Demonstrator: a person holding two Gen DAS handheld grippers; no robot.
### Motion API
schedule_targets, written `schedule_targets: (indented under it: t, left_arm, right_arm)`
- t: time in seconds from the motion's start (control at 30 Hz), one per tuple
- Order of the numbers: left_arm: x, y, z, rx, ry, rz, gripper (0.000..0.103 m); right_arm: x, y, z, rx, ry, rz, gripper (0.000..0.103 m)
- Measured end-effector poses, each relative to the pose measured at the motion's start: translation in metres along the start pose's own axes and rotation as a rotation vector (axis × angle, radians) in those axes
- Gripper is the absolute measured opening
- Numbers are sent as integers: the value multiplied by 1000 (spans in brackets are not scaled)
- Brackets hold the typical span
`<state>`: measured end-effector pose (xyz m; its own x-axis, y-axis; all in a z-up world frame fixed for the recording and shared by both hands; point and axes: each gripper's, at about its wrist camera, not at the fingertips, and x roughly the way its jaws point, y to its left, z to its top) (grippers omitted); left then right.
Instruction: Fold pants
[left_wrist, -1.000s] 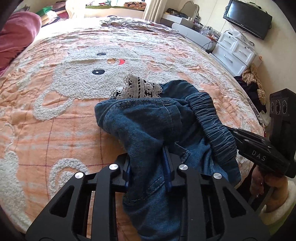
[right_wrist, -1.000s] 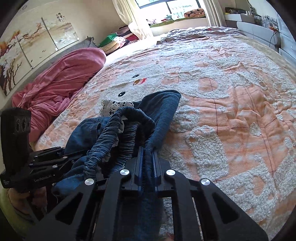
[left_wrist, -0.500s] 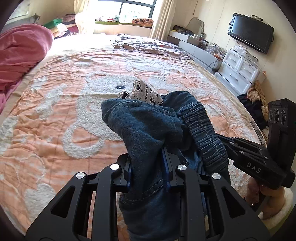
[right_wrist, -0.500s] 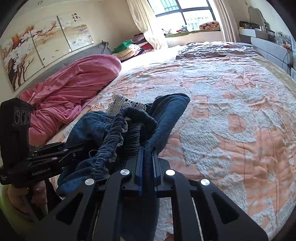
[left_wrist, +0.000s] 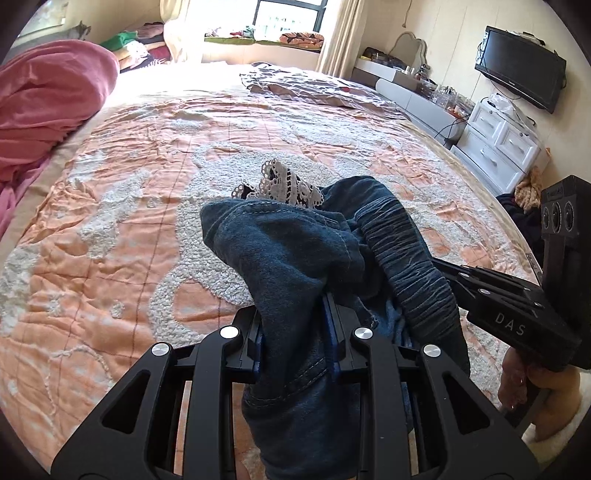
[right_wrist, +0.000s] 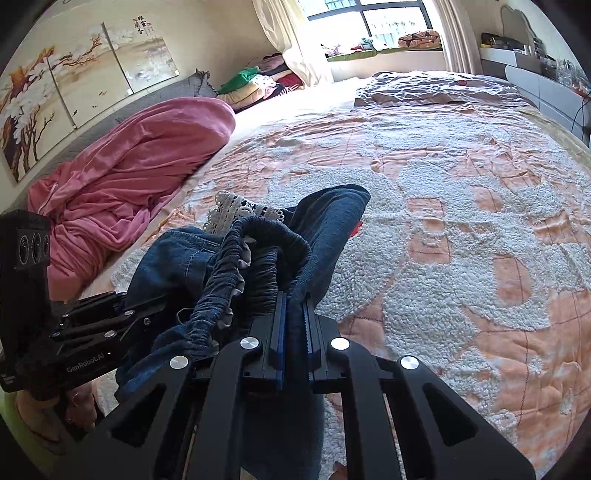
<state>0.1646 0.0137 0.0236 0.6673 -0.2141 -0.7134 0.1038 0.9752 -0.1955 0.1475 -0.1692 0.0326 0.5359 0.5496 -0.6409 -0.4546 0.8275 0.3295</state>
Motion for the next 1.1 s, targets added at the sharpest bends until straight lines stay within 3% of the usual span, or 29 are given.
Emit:
schedule_targets:
  t: [0.33,0.8,1.1]
  left_arm:
    - [28,7,-11,-13,53,4,19]
    - [43,23,-24,-49,77,22,41]
    - [43,24,-25,-55,77,23,44]
  right_arm:
    - [31,-22,-12,55,94,-50,8]
    - [41,-36,-31,73,133,-141,33]
    - [32,-36,-33,84,124,-148,47]
